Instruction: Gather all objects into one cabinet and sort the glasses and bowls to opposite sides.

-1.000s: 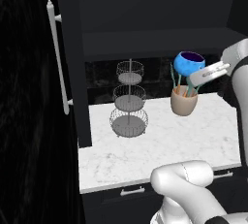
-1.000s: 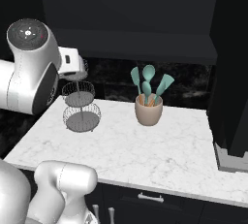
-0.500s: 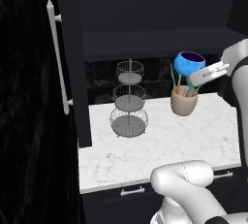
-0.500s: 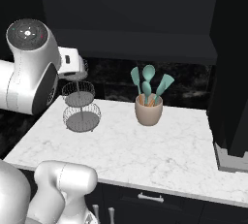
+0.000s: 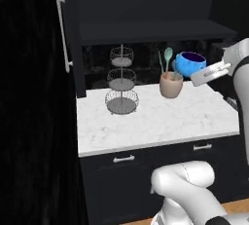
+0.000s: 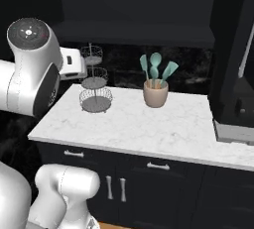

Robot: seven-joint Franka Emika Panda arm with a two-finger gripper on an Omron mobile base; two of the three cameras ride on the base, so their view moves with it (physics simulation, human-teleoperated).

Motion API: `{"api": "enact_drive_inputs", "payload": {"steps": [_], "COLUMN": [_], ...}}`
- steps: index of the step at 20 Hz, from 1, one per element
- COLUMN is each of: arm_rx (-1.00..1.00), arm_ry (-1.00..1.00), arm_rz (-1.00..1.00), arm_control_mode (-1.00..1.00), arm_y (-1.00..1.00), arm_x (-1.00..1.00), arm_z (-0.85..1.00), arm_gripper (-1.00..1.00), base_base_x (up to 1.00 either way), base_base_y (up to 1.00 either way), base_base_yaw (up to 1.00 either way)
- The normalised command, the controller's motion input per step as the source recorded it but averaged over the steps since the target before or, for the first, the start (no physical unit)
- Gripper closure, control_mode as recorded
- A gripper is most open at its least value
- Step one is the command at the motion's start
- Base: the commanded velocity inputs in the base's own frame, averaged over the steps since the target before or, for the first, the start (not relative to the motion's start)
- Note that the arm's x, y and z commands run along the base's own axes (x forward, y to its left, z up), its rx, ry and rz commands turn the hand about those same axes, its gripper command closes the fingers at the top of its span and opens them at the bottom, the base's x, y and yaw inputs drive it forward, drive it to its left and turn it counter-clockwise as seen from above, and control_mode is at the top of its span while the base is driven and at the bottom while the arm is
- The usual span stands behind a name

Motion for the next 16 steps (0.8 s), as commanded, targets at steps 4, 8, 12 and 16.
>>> {"api": "enact_drive_inputs", "payload": {"steps": [4, 8, 12, 16], "arm_rx": [0.0, 0.0, 0.0, 0.0], "arm_ry": [0.0, 0.0, 0.0, 0.0], "arm_rz": [0.0, 0.0, 0.0, 0.0], "arm_control_mode": [1.0, 1.0, 1.0, 1.0], "arm_y": [0.0, 0.0, 0.0, 0.0], "arm_x": [0.0, 0.0, 0.0, 0.0], "arm_z": [0.0, 0.0, 0.0, 0.0], "arm_gripper": [1.0, 1.0, 1.0, 1.0], "base_base_x": [-1.0, -0.79, -0.36, -0.36], "base_base_y": [-0.28, -0.47, -0.76, -1.0], "base_base_yaw": [-0.05, -0.11, -0.16, -0.13]}}
